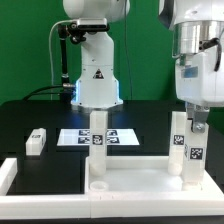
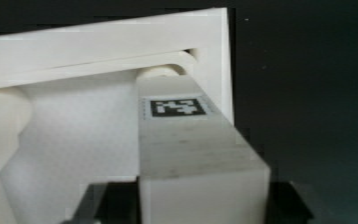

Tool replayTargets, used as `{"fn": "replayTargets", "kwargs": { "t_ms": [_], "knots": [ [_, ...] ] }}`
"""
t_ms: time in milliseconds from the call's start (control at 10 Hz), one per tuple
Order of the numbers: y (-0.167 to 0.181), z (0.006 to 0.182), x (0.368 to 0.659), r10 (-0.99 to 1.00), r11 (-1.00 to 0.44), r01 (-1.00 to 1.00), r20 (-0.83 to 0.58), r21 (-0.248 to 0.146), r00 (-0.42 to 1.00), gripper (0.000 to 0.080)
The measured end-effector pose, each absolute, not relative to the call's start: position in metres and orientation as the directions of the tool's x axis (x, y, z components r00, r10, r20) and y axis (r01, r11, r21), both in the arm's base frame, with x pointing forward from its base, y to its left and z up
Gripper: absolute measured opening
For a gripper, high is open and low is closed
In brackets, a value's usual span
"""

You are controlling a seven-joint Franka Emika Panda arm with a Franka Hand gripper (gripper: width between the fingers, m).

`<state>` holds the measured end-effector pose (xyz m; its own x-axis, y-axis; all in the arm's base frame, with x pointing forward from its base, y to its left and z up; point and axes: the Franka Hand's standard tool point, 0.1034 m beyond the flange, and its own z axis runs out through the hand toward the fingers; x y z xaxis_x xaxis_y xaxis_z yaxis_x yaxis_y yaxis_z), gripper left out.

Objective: Assemble desk

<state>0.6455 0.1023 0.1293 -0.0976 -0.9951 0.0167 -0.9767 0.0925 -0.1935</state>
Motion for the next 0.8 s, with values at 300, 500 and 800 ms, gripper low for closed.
{"fn": "replayTargets", "kwargs": {
  "t_ms": [300,500,800],
  "knots": [
    [0.1023,0.1293,0.6455,-0.995,0.093,-0.977,0.017,-0.194,-0.098,0.0321],
    [0.1023,0.1293,0.6455,-0.995,0.093,-0.977,0.017,-0.194,-0.098,0.0503],
    [0.1023,0.1293,0.6455,-0.995,0.093,-0.977,0.017,-0.194,-0.098,0.0642]
  ]
}}
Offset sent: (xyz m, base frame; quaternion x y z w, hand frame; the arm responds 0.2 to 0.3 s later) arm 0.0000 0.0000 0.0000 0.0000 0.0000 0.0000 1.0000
